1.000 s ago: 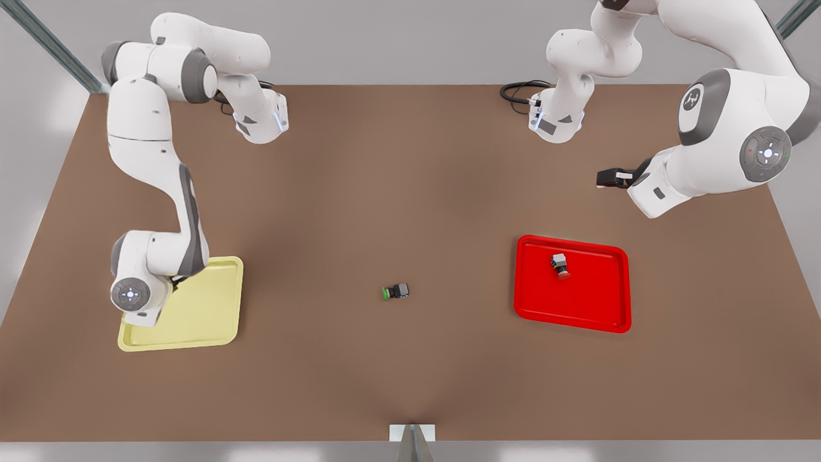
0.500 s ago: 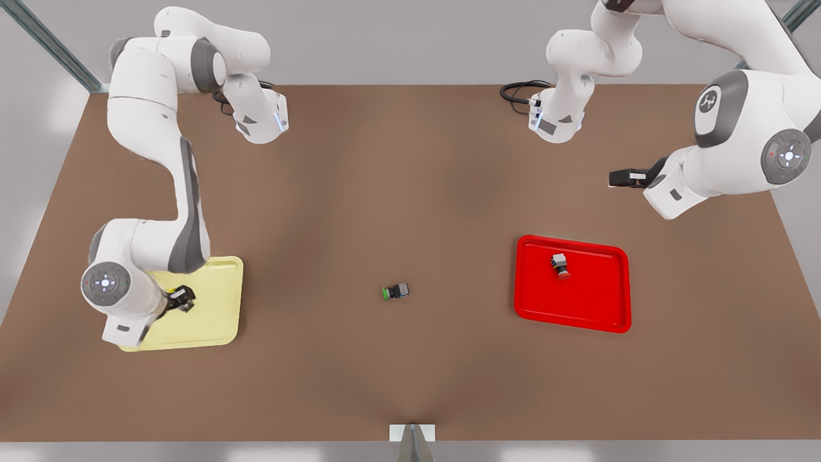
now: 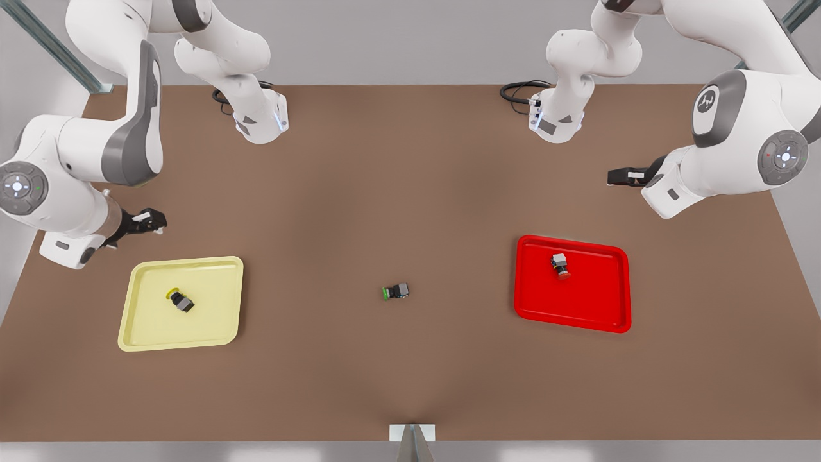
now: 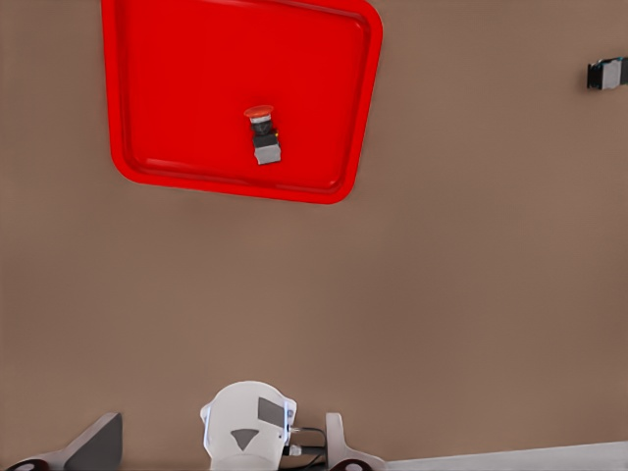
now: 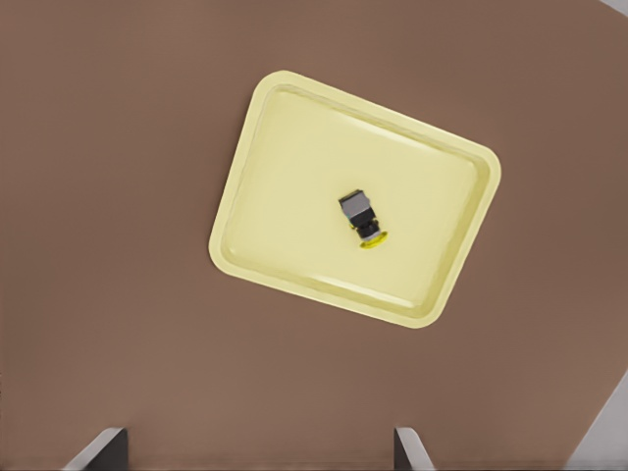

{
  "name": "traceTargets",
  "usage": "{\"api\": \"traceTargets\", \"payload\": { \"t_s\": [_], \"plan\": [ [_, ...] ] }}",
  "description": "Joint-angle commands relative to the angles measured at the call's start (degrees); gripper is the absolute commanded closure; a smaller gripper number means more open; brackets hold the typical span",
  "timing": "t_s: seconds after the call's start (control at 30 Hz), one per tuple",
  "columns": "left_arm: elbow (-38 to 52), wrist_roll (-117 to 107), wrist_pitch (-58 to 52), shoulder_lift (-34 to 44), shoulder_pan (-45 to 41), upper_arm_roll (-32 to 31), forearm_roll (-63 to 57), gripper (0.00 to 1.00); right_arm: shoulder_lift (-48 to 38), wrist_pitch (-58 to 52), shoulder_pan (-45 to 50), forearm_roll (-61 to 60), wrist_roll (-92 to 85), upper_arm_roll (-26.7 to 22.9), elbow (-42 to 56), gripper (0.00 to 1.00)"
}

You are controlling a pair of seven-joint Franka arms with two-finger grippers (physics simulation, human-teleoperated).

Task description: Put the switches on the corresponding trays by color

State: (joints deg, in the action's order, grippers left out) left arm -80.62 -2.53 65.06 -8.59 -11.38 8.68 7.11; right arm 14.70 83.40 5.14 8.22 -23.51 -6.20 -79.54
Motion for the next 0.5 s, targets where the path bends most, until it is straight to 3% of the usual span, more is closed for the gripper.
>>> {"api": "traceTargets", "payload": {
  "t_s": [0.0, 0.47],
  "plan": [
    [0.02, -0.11, -0.11, 0.06, -0.05, 0.02, 0.1, 0.0, -0.02, -1.66, 0.05, 0.04, 5.93, -0.04, -0.09, 0.0],
    [0.11, -0.2, -1.25, -0.73, 0.66, 0.11, -0.08, 0.0, 0.33, -2.01, 0.14, 0.13, 5.85, -0.22, 0.0, 0.0]
  ]
}}
